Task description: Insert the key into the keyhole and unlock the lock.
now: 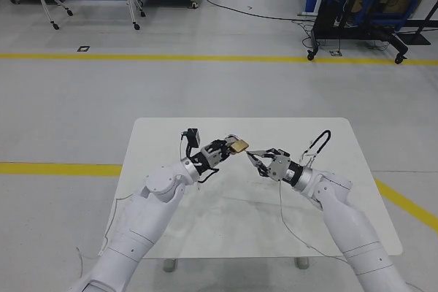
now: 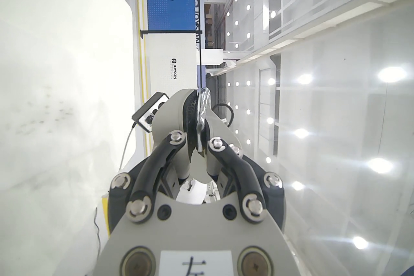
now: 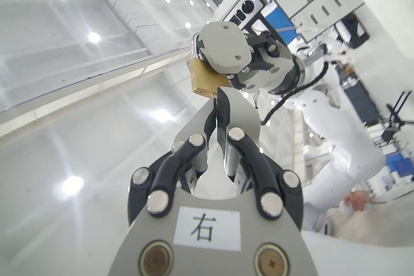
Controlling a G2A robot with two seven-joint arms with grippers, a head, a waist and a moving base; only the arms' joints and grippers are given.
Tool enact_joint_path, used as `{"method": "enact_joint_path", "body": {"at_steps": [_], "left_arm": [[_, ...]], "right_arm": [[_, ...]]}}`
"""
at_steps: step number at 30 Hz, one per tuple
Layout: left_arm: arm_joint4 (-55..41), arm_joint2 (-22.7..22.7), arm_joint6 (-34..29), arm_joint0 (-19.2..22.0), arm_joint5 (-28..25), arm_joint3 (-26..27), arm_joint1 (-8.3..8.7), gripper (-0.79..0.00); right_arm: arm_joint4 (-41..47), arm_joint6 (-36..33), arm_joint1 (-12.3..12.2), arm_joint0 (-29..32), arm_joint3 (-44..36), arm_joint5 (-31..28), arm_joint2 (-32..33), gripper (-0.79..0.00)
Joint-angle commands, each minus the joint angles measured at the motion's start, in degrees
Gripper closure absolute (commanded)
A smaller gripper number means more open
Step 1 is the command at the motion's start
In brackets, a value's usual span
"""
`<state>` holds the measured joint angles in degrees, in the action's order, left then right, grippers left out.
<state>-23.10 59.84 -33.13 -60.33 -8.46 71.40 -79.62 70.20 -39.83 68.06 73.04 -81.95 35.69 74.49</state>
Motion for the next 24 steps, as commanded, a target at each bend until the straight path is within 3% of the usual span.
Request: {"method": "enact_joint_path", "body": {"at_steps": [1,5,9,10,11,12,13,19,24], "left_arm": [[2.35,0.02,0.89,-1.05,-3.7,0.69,0.11,0.0],[2.05,0.76,2.33,-2.44,-6.79,1.73,0.15,0.0],[0.38,1.48,1.64,-2.6,-5.91,1.72,0.2,0.0],[-0.46,1.64,1.18,-2.55,-5.16,1.62,0.2,0.0],[-1.68,1.83,0.63,-2.47,-3.96,1.46,0.19,0.0],[-2.93,2.15,0.67,-2.3,-2.53,1.2,0.17,0.0],[-3.97,2.38,1.26,-2.08,-0.7,0.85,0.13,0.0],[-7.28,2.01,6.38,0.63,10.13,-1.31,-0.49,0.0],[3.96,-2.34,5.4,4.83,14.54,-4.43,-0.56,0.0]], "right_arm": [[1.21,-1.26,-0.05,-0.67,1.4,1.74,0.1,0.0],[0.92,-1.2,-0.12,-1.21,1.95,2.41,-0.19,0.0],[-0.96,-0.6,-0.19,-1.65,1.37,1.38,-0.71,-0.003],[-2.25,-0.33,-0.25,-1.64,0.86,0.48,-0.86,-0.231],[-4.09,0.4,-0.34,-1.56,0.26,-0.85,-0.9,-0.376],[-5.4,1.08,-0.39,-1.26,-0.43,-2.19,-0.93,-0.613],[-6.92,2.77,-0.44,-0.84,-1.14,-3.76,-0.78,-0.785],[-14.9,9.6,-0.99,3.98,-9.62,-11.36,0.84,-0.785],[-25.17,16.9,-2.18,12.83,-18.0,-22.43,8.52,-0.785]]}}
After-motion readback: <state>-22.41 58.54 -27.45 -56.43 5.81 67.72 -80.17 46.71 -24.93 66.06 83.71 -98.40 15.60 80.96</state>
